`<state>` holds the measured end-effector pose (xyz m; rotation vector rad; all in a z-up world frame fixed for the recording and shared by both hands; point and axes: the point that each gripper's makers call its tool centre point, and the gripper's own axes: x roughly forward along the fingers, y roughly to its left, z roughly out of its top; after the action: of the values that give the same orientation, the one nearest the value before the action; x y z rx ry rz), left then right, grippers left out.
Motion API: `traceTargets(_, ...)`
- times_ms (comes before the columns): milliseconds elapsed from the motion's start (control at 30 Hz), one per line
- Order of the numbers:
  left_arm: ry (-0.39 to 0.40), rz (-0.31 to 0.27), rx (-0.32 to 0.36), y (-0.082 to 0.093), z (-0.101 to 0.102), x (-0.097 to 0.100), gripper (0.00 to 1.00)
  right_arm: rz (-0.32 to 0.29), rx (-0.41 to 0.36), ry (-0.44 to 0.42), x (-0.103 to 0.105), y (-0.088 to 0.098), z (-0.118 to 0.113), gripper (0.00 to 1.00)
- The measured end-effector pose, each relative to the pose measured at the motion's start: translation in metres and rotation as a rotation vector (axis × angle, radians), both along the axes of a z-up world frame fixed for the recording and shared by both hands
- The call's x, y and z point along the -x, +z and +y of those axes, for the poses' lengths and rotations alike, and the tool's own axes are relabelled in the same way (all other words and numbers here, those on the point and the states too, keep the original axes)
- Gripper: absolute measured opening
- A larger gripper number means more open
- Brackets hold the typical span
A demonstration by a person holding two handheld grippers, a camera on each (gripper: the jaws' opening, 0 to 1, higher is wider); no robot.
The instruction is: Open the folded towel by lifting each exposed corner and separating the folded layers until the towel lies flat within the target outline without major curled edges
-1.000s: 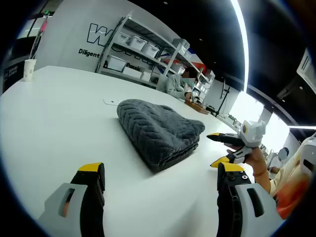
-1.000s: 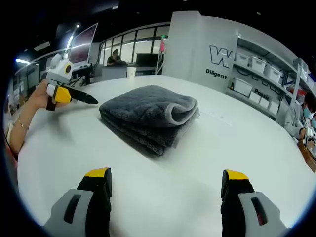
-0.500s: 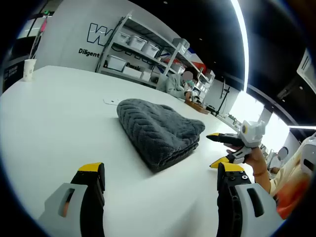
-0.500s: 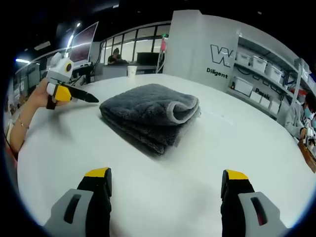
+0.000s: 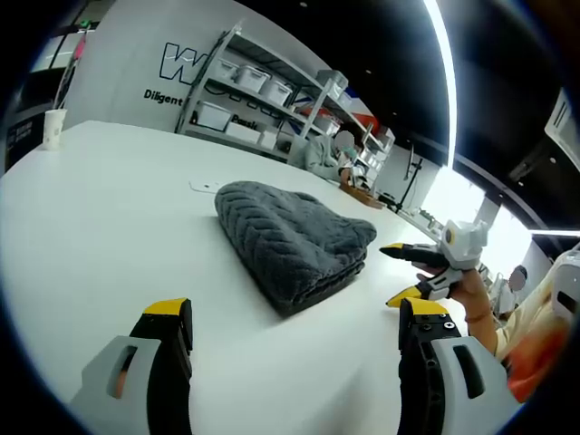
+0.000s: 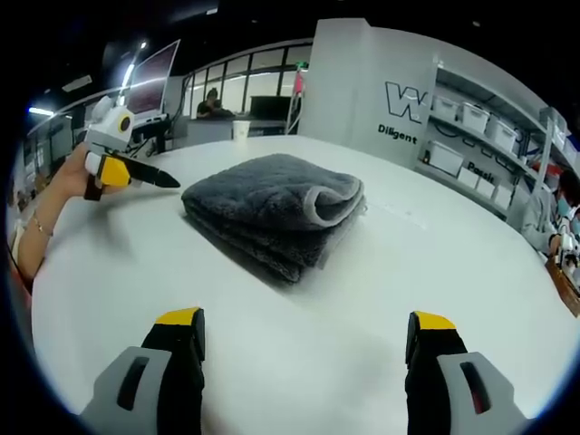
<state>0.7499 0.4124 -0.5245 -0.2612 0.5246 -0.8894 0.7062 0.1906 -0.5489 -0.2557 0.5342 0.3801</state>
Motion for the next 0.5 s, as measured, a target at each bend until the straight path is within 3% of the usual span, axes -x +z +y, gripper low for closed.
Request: traceTargets(500,0.0,0.0,-0.002,-0.0002,0.0011,-0.0005,0.93,0.0,0.001,-0.003,-0.0002,0.0003,-0.0009,0.91)
